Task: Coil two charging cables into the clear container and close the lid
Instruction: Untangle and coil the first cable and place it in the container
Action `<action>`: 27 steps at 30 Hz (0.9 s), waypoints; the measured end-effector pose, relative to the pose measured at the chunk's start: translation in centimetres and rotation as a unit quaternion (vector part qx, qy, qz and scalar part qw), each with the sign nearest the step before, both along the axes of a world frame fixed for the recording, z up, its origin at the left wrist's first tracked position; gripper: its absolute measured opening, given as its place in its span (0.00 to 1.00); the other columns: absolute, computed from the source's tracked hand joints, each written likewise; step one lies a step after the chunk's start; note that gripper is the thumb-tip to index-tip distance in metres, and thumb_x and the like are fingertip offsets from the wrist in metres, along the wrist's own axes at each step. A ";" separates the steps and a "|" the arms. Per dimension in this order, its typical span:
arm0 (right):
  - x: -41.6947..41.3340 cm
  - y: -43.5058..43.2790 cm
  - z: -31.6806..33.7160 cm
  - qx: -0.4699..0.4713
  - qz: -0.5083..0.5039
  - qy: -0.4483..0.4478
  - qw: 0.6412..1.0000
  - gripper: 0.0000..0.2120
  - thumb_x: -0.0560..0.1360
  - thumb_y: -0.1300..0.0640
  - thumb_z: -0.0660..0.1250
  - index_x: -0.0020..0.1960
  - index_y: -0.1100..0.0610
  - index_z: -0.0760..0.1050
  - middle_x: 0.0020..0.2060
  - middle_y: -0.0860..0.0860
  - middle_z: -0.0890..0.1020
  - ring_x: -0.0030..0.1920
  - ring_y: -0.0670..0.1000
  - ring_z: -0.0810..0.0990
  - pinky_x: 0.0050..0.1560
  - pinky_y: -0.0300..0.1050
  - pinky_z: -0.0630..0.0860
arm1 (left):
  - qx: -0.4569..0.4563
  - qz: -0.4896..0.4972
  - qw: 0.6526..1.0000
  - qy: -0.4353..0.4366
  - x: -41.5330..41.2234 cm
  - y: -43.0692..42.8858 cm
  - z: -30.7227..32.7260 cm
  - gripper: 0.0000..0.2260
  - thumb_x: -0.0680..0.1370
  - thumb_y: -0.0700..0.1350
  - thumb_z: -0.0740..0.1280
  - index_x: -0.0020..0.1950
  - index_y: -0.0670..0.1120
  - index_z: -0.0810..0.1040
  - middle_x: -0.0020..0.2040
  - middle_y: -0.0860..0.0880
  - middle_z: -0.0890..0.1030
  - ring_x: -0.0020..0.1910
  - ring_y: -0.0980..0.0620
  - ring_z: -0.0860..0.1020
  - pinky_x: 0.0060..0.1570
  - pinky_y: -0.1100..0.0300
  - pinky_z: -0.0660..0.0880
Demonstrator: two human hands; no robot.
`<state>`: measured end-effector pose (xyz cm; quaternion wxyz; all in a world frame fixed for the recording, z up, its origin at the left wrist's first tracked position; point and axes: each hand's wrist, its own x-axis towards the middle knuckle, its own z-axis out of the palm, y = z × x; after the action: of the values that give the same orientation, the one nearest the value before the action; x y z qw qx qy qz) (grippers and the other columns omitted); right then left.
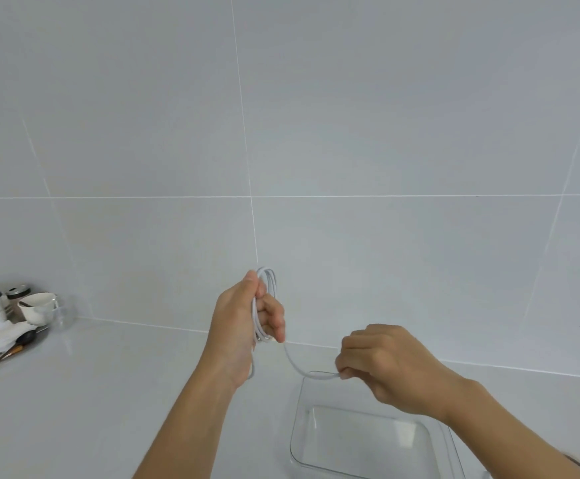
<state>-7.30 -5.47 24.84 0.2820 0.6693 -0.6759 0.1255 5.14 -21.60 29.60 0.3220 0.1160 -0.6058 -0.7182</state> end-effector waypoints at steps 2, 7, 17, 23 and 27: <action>1.3 -0.3 1.0 -0.001 0.033 -0.019 0.999 0.09 0.74 0.57 0.59 0.36 0.52 0.75 0.29 0.44 0.74 0.30 0.46 0.66 0.33 0.34 0.56 | -0.032 -0.018 0.999 -0.022 -0.3 0.7 -0.4 0.17 0.82 0.45 0.52 0.34 0.43 0.63 0.21 0.44 0.75 0.18 0.48 0.73 0.20 0.63 0.71; 2.7 -0.8 3.1 -0.037 0.084 -0.115 0.989 0.11 0.75 0.59 0.58 0.38 0.57 0.77 0.31 0.47 0.76 0.33 0.46 0.67 0.36 0.33 0.61 | -0.099 -0.070 0.989 -0.083 -0.8 2.4 -1.3 0.16 0.82 0.46 0.52 0.36 0.42 0.64 0.23 0.46 0.78 0.20 0.49 0.75 0.22 0.62 0.72; 1.2 -0.8 3.1 -0.106 0.053 -0.221 0.968 0.07 0.77 0.50 0.57 0.44 0.47 0.72 0.37 0.39 0.70 0.32 0.31 0.68 0.33 0.33 0.65 | -0.144 -0.146 0.970 -0.132 -0.8 3.5 -1.7 0.18 0.82 0.48 0.53 0.34 0.44 0.70 0.19 0.48 0.65 0.18 0.55 0.58 0.22 0.65 0.54; 1.1 -0.5 4.1 -0.106 0.041 -0.260 0.959 0.13 0.76 0.48 0.57 0.43 0.51 0.78 0.34 0.36 0.74 0.34 0.36 0.71 0.35 0.38 0.71 | -0.091 -0.186 0.968 -0.141 -0.7 3.5 -1.6 0.17 0.81 0.50 0.54 0.33 0.45 0.64 0.20 0.52 0.57 0.21 0.54 0.52 0.25 0.62 0.51; 0.9 -0.6 4.7 -0.109 0.024 -0.273 0.955 0.15 0.73 0.43 0.58 0.41 0.52 0.78 0.31 0.38 0.73 0.33 0.39 0.71 0.34 0.37 0.68 | -0.054 -0.197 0.972 -0.119 -0.5 3.3 -1.4 0.17 0.77 0.54 0.56 0.33 0.45 0.66 0.21 0.52 0.57 0.21 0.55 0.52 0.26 0.62 0.50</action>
<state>-6.43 -6.11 29.53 0.1545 0.5905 -0.6934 0.3829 4.62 -18.28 28.17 0.1051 0.0617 -0.6884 -0.7150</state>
